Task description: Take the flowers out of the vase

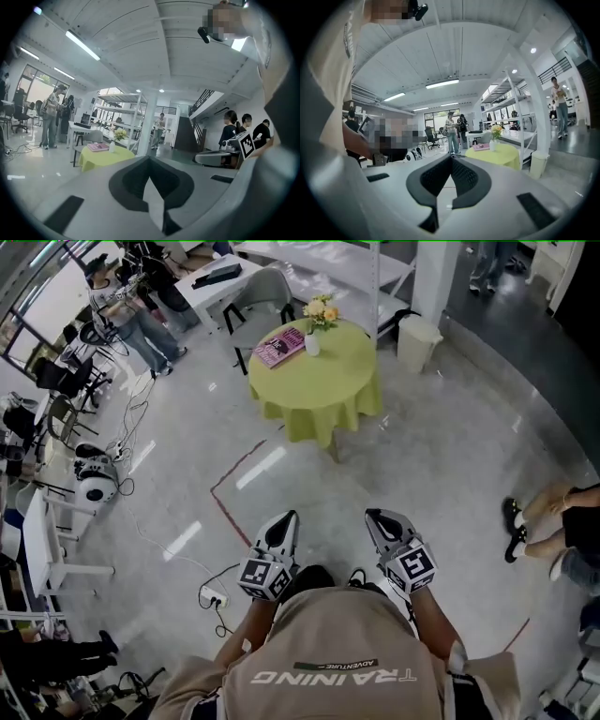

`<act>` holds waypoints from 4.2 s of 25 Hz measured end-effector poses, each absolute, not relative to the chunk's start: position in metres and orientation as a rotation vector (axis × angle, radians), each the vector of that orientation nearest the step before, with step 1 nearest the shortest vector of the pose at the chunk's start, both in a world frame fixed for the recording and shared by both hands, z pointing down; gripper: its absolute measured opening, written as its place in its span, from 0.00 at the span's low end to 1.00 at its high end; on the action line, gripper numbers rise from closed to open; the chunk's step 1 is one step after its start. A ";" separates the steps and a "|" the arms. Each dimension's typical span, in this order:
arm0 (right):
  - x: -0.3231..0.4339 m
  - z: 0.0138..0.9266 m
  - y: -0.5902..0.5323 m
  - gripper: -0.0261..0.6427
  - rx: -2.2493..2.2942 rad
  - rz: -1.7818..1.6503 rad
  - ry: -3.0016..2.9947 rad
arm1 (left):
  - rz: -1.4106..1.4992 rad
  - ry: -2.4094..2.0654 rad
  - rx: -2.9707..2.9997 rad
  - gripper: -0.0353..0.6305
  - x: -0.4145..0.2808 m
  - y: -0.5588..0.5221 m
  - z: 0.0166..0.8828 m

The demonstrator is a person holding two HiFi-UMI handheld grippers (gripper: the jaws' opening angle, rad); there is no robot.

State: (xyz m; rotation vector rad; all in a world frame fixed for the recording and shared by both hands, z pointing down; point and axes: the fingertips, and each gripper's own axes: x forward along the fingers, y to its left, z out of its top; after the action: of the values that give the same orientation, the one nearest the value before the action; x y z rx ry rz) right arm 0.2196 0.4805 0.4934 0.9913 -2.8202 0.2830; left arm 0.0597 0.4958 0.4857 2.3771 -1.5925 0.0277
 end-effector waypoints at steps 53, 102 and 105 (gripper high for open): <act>0.046 0.547 -0.115 0.04 1.004 0.257 -2.751 | -0.029 -1.615 2.362 0.07 -0.106 -0.070 0.489; -0.021 0.684 -0.299 0.44 1.345 0.566 -2.595 | 0.203 -1.417 2.361 0.07 -0.165 -0.171 0.583; -0.027 0.681 -0.311 0.43 1.365 0.567 -2.605 | 0.213 -1.422 2.344 0.07 -0.173 -0.170 0.589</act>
State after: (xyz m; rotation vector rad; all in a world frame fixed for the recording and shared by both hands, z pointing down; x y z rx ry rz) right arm -0.0267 -0.3112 0.6811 1.3655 -2.6048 0.5674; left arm -0.1731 -0.1696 0.5885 2.3442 -1.4221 0.2135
